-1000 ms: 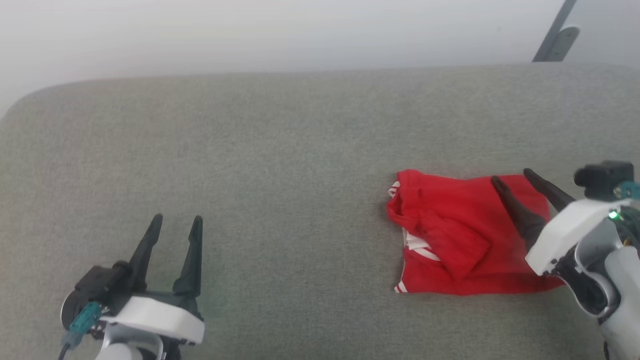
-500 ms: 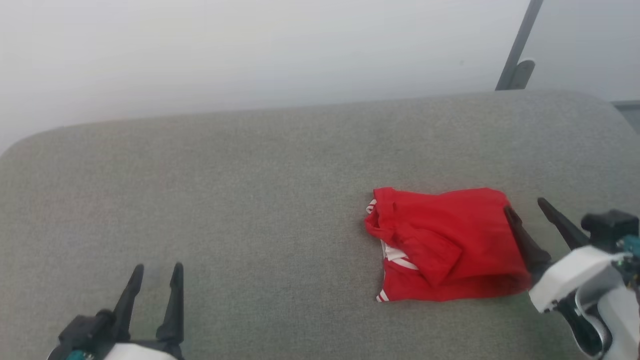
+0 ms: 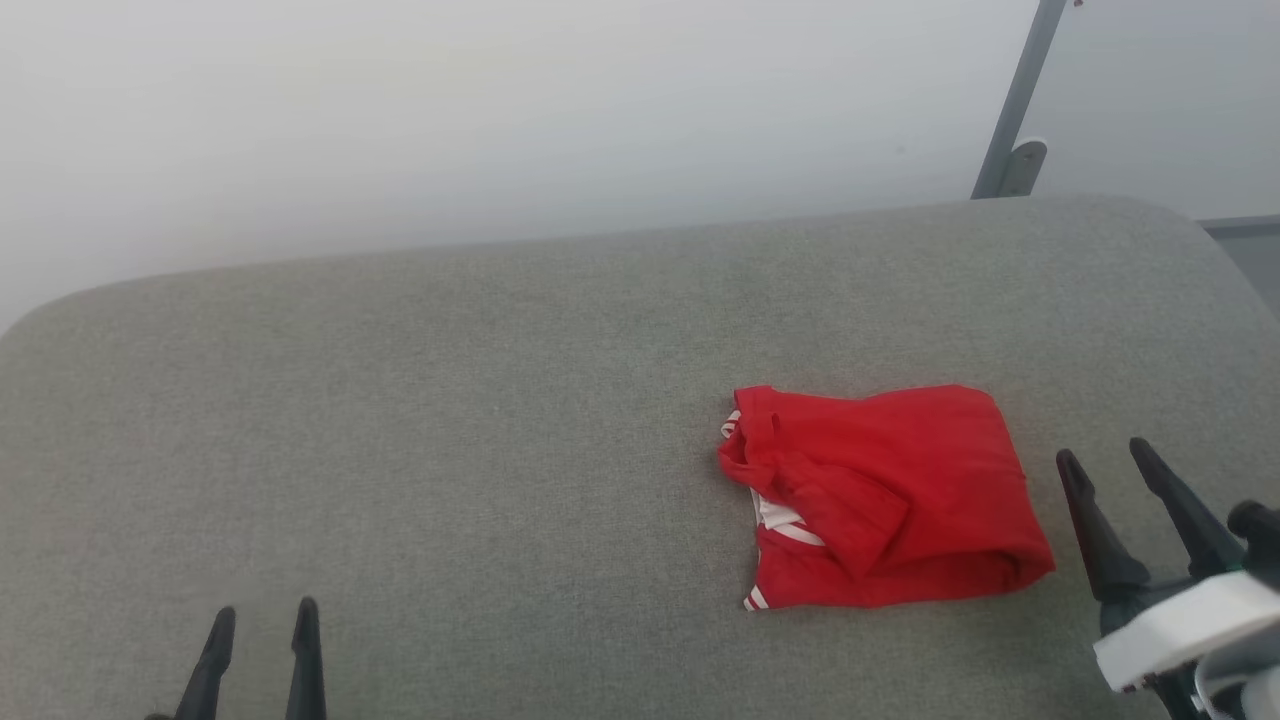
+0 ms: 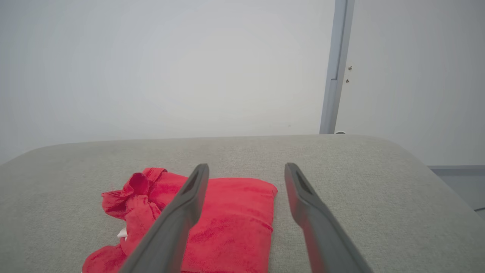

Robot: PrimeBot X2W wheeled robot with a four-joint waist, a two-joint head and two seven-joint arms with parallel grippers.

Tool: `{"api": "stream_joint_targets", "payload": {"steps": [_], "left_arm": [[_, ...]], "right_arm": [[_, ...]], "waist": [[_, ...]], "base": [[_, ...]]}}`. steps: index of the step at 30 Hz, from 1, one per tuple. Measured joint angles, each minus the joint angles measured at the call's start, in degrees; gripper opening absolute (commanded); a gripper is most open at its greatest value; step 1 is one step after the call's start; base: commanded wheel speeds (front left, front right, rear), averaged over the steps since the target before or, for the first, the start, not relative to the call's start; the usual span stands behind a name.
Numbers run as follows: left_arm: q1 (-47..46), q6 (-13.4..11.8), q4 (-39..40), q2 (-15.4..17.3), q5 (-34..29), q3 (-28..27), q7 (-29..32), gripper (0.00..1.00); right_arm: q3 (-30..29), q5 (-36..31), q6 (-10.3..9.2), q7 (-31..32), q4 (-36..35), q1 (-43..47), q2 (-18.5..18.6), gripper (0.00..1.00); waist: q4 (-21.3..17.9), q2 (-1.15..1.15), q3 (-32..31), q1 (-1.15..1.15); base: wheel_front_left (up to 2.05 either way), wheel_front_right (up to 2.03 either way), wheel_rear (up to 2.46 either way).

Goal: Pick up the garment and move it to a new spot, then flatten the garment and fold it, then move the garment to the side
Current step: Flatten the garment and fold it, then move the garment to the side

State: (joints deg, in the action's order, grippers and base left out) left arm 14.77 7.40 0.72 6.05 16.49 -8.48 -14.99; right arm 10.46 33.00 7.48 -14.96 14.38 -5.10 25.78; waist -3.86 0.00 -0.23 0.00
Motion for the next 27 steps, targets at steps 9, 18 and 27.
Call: {"api": "stream_joint_targets", "payload": {"steps": [9, 18, 27], "left_arm": [[2.4, 0.0, 2.5, -1.2, -0.4, -1.3, 0.0, 1.0], [2.3, 0.0, 2.3, -1.2, -0.4, -0.9, 0.0, 1.0], [1.1, 0.0, 1.9, -0.9, -0.4, 0.5, 0.0, 1.0]], "right_arm": [[-6.0, -3.1, 0.01, 2.1, -7.2, 4.9, -2.6, 1.0], [-7.8, -4.0, 0.01, 3.8, -10.2, 6.0, -4.3, 1.0], [-8.6, -2.8, 0.0, 7.8, -10.6, 6.0, -5.0, 1.0]], "waist": [[0.9, 0.0, -0.4, 0.0], [1.3, 0.0, -0.4, 0.0], [2.0, 0.0, 0.6, 0.0]], "base": [[0.0, 0.0, 0.0], [0.0, 0.0, 0.0], [0.0, 0.0, 0.0]]}}
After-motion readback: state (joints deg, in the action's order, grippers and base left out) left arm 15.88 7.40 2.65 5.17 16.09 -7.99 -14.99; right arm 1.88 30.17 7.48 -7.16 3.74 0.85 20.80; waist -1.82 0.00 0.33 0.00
